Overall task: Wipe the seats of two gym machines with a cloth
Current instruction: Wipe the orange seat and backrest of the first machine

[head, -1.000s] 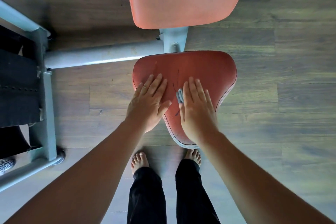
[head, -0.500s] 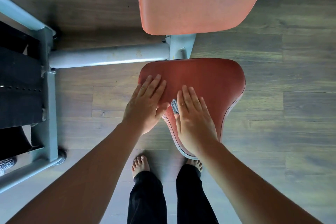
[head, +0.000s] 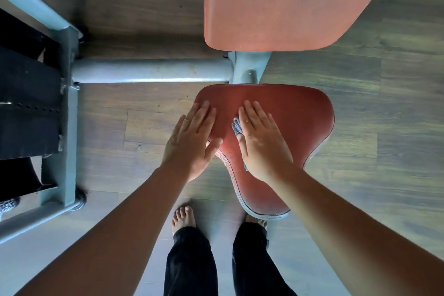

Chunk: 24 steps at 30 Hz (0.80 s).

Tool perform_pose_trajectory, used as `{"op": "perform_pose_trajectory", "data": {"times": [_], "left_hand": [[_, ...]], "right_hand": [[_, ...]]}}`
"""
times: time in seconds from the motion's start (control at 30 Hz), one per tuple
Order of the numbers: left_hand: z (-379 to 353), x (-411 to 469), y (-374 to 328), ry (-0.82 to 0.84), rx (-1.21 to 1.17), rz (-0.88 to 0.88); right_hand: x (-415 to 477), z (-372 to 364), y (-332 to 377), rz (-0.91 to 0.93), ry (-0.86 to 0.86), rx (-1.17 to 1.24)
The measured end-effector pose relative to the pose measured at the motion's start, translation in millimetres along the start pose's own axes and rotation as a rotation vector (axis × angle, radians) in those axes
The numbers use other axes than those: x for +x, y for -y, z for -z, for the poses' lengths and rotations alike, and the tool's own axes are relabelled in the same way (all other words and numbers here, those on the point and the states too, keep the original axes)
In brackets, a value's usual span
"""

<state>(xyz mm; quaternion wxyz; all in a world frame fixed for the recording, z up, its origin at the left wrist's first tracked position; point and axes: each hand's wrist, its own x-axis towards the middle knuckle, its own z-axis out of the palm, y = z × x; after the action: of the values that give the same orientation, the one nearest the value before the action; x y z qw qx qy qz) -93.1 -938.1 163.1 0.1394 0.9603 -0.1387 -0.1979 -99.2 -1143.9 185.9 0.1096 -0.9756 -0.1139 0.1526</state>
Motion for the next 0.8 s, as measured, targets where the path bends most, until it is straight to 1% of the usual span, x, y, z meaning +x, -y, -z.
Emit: {"op": "perform_pose_trajectory", "data": {"times": [0.1, 0.2, 0.27, 0.33, 0.4, 0.43, 0.53, 0.6, 0.67, 0.73, 0.8], "left_hand": [[-0.3, -3.1, 1.4, 0.001, -0.011, 0.054], [-3.9, -7.1, -0.7, 0.002, -0.012, 0.137], [-7.8, -12.2, -2.1, -0.014, -0.027, 0.199], [-14.1, -17.7, -3.7, -0.045, -0.058, 0.236], [-17.5, -23.0, -5.7, -0.062, -0.08, 0.261], [-18.1, -25.4, -7.0, -0.056, -0.092, 0.274], [-20.0, -32.0, -9.2, -0.039, -0.117, 0.3], [-22.7, -34.9, -8.9, -0.047, -0.129, 0.302], [-25.7, -35.0, -7.6, -0.056, -0.139, 0.3], [-27.8, -34.3, -6.3, -0.062, -0.154, 0.299], [-29.3, -34.3, -6.5, -0.08, -0.17, 0.294]], "right_hand": [[59.4, 1.7, -0.4, 0.025, -0.004, -0.006], [112.4, 2.7, 12.2, 0.002, 0.025, -0.005], [109.8, 0.1, 16.5, 0.046, 0.003, -0.009], [78.2, -1.9, 13.0, 0.171, -0.016, -0.003], [42.6, -2.2, 3.2, 0.309, 0.008, 0.008], [34.8, -1.7, -2.5, 0.348, 0.026, 0.03], [64.9, -2.8, -5.1, 0.359, 0.034, 0.08], [104.7, -4.5, 9.3, 0.302, 0.029, 0.052], [124.4, -3.6, 23.4, 0.243, 0.035, 0.01], [110.2, -4.2, 26.7, 0.28, 0.017, -0.018], [74.3, -3.3, 19.8, 0.388, 0.029, -0.039]]}}
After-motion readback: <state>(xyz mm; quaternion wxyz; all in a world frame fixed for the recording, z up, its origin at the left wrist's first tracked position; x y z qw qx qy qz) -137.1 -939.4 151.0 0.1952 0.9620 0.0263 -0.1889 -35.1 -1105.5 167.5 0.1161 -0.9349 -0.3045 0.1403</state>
